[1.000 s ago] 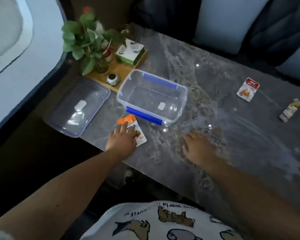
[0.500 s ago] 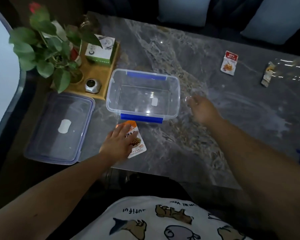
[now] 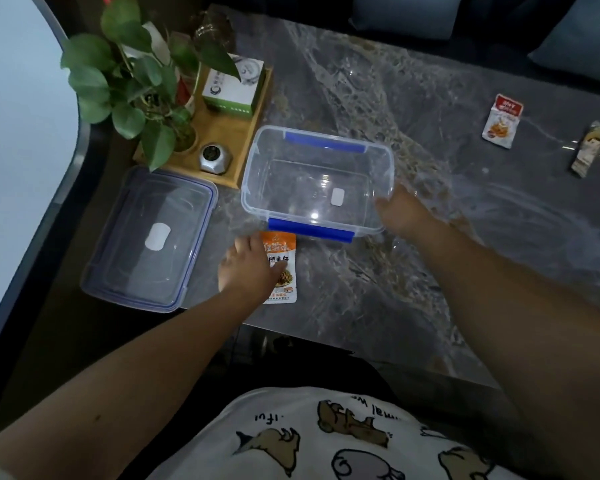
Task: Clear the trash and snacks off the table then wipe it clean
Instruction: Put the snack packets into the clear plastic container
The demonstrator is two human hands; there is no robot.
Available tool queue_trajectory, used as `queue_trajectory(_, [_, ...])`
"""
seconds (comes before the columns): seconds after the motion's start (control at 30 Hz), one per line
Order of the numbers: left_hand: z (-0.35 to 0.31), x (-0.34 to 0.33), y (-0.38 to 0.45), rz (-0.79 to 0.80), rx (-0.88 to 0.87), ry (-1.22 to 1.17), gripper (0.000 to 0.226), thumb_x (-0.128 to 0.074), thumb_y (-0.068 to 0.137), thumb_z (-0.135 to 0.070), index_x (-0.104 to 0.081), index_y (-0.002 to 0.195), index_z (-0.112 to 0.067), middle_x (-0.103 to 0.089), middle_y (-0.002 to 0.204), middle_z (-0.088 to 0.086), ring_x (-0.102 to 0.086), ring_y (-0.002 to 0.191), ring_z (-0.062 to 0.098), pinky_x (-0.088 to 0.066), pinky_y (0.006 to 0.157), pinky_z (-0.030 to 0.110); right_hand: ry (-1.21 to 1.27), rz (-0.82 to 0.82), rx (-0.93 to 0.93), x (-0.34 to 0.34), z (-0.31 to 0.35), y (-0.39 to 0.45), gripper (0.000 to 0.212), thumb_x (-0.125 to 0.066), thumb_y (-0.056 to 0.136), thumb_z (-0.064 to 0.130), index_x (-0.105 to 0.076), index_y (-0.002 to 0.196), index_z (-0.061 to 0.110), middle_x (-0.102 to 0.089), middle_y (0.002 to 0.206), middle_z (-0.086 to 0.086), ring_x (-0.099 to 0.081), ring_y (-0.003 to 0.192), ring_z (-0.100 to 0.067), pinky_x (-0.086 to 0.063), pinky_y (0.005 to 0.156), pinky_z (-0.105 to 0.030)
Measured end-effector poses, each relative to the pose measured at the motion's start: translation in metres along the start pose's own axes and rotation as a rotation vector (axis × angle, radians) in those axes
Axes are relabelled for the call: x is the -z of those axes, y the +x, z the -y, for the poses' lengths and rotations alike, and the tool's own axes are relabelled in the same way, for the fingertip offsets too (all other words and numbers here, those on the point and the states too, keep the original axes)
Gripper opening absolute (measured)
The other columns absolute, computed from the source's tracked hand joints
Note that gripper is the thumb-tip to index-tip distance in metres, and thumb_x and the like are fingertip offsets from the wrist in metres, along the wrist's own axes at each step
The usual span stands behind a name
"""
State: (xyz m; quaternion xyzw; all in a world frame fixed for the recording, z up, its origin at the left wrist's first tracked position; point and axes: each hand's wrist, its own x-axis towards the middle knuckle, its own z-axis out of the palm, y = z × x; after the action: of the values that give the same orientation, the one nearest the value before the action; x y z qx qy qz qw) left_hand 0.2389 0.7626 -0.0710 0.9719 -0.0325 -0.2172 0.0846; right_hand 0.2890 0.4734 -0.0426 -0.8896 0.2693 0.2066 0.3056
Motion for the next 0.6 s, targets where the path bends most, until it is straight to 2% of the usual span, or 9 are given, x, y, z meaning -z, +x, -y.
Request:
queue_trajectory(0.13, [-0.01, 0.003, 0.007, 0.066, 0.082, -0.049, 0.078, -0.062, 0.082, -0.057, -0.03, 0.135, -0.01, -0.042, 0.131, 0.016, -0.047, 0.12, 0.035, -0.046, 0.089, 0.048, -0.005, -0.009, -0.025, -0.003, 0.001, 0.003, 0.048, -0.043, 0.094, 0.031, -0.039, 0.131, 0.0, -0.057, 0.125, -0.022, -0.057, 0.107, -0.036, -0.039, 0.076, -0.03])
queue_trajectory(0.3, [-0.006, -0.001, 0.013, 0.083, 0.14, -0.238, 0.059, -0.071, 0.081, -0.043, -0.04, 0.12, -0.011, -0.057, 0.121, 0.013, -0.057, 0.111, 0.033, -0.046, 0.084, 0.044, -0.026, -0.021, -0.037, -0.006, 0.001, 0.004, 0.047, -0.039, 0.095, 0.028, -0.034, 0.132, -0.001, -0.059, 0.119, -0.022, -0.055, 0.09, -0.03, -0.038, 0.069, -0.03])
queue_trajectory(0.47, [0.013, 0.004, 0.014, 0.112, 0.18, -0.499, 0.047, -0.073, 0.081, -0.029, -0.042, 0.115, -0.021, -0.067, 0.105, 0.003, -0.064, 0.093, 0.025, -0.05, 0.075, 0.038, -0.055, -0.045, -0.045, -0.009, 0.004, 0.002, 0.046, -0.037, 0.098, 0.023, -0.029, 0.132, -0.006, -0.054, 0.124, -0.027, -0.055, 0.11, -0.038, -0.035, 0.073, -0.03])
queue_trajectory(0.6, [0.027, 0.021, 0.004, 0.254, 0.174, -0.634, 0.033, -0.071, 0.085, -0.027, -0.047, 0.107, -0.025, -0.067, 0.1, -0.001, -0.067, 0.08, 0.017, -0.054, 0.07, 0.036, -0.037, -0.06, -0.056, -0.011, 0.005, 0.0, 0.046, -0.04, 0.096, 0.023, -0.03, 0.134, -0.002, -0.058, 0.12, -0.024, -0.057, 0.104, -0.037, -0.038, 0.073, -0.032])
